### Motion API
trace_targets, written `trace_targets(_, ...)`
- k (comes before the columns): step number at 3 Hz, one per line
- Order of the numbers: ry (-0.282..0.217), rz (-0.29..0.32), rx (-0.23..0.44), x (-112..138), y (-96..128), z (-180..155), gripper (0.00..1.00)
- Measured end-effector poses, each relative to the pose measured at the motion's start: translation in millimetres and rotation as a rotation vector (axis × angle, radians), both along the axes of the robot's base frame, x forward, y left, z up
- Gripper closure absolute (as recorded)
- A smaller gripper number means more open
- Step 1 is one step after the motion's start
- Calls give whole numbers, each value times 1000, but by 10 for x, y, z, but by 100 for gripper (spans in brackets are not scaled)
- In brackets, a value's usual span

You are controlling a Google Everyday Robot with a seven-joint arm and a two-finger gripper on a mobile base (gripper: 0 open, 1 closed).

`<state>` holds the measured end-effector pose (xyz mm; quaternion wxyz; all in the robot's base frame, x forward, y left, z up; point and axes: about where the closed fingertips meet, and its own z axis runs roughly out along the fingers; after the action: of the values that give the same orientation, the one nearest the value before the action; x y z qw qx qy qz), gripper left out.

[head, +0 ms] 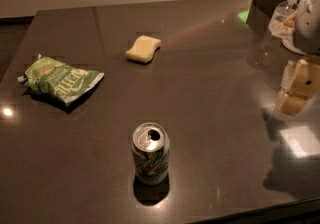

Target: Pick sponge

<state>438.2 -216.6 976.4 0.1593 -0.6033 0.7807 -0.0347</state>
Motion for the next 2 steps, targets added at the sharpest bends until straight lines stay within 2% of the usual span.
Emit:
trace_targets(1, 0, 0, 0, 0, 0, 0, 0)
trace_targets(2, 7, -17, 4, 108, 51, 26, 0)
